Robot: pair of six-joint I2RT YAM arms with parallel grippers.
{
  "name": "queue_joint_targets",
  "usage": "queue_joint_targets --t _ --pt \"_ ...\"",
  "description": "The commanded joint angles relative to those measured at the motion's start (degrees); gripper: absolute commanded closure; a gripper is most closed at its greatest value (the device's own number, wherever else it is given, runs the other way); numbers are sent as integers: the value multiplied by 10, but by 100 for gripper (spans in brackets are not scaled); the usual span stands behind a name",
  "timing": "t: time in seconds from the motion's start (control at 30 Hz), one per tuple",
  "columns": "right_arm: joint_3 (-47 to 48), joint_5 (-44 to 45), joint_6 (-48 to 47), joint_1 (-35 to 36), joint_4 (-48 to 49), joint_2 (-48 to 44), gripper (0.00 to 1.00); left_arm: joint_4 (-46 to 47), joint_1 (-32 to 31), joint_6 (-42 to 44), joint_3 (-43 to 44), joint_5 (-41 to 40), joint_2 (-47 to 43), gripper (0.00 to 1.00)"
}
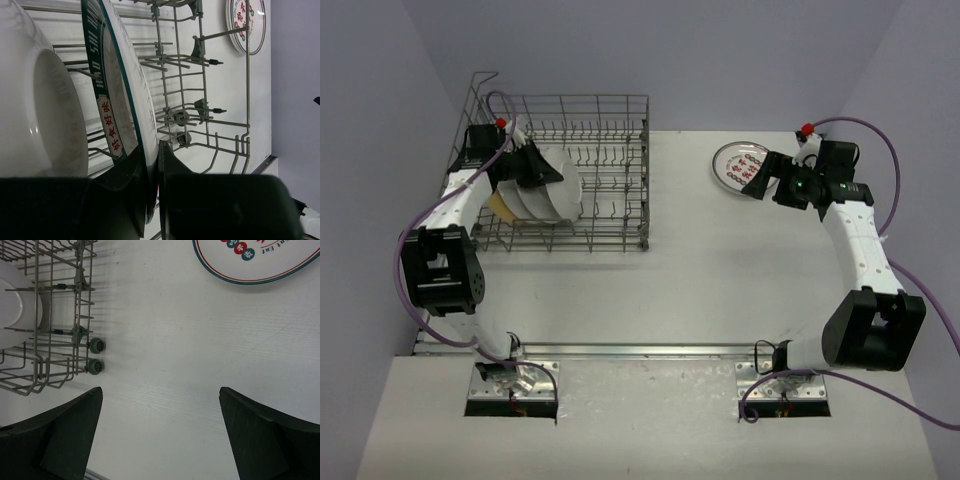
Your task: Unload the plates from the dish rack
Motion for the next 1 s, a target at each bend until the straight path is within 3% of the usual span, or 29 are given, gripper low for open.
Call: queue_joint_targets --t 0.0,0.33,0.47,0.6,0.73,0.87,0.97 --pt "13 -16 9 1 6 -25 1 -2 11 -10 71 32 -16 95" --pt "41 -32 23 1 -13 -43 1 -69 11 -21 276 100 -1 100" --pt "49 -38 32 1 -16 -58 1 -105 -12 56 328 106 -20 100" --pt "54 -53 40 0 -25 -67 1 -175 -101 262 333 -35 -80 100" --pt "60 -112 57 -12 -43 -67 1 -161 -234 434 257 -185 -170 100" --pt "63 -182 84 -37 -57 -56 1 -136 -348 548 171 -313 -239 100" --pt "61 -254 102 -46 -59 -46 1 -89 -460 707 25 -421 -301 100"
